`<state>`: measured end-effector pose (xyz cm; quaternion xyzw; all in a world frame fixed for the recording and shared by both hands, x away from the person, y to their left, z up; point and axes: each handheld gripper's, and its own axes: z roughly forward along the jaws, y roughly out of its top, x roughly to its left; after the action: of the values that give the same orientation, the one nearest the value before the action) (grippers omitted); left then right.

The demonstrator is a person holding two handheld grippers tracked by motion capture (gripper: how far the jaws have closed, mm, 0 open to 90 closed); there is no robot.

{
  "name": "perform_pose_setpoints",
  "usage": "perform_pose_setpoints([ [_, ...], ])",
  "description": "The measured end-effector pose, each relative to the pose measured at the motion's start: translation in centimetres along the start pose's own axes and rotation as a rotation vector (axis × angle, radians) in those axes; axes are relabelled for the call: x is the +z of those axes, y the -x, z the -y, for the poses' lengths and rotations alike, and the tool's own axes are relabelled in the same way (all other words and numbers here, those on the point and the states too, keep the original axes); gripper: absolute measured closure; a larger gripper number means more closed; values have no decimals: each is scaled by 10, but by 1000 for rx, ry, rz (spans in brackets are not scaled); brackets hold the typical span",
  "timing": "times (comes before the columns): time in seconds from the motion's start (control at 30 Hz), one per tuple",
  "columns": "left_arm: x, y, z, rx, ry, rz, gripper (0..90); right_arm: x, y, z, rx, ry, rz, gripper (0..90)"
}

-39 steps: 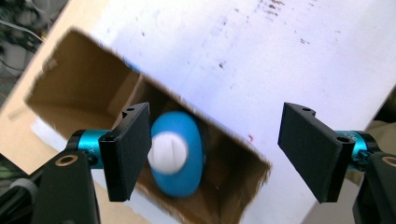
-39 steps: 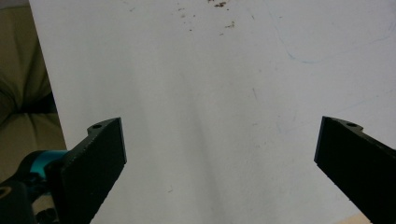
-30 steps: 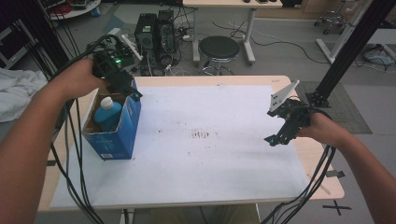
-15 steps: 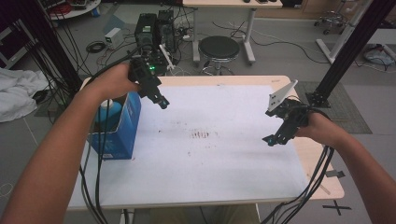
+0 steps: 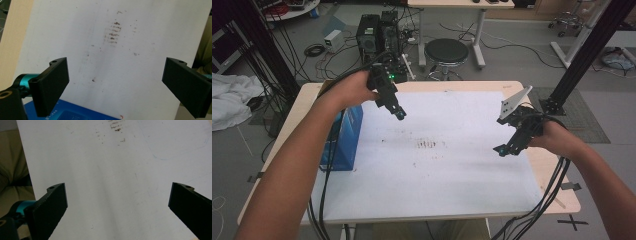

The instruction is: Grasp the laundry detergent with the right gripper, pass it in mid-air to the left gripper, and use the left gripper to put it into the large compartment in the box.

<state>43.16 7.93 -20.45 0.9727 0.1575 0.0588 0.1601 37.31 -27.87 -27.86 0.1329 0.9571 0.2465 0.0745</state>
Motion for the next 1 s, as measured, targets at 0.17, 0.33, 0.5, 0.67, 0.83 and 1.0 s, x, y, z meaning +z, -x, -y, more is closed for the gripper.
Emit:
perform_pose_setpoints([
  [0.17, 1, -2, -3, -12, 0, -47, 73, 0, -1, 0, 6, 2, 4, 12],
  [0.33, 2, -3, -2, -48, -8, -36, 73, 0, 0, -1, 9, 5, 8, 12],
  [0.5, 5, -4, -4, -58, 1, -27, 73, 0, 0, -2, 10, 8, 7, 12],
  [0.67, 8, -2, -7, -49, -1, -46, 73, 0, 1, -4, 14, 8, 5, 12],
  [0.83, 12, -1, -11, -22, -3, -26, 73, 0, 2, -7, 10, 13, 7, 12],
  [1.0, 18, -1, -14, -35, -12, -2, 73, 2, 1, -11, -2, 15, 1, 12],
])
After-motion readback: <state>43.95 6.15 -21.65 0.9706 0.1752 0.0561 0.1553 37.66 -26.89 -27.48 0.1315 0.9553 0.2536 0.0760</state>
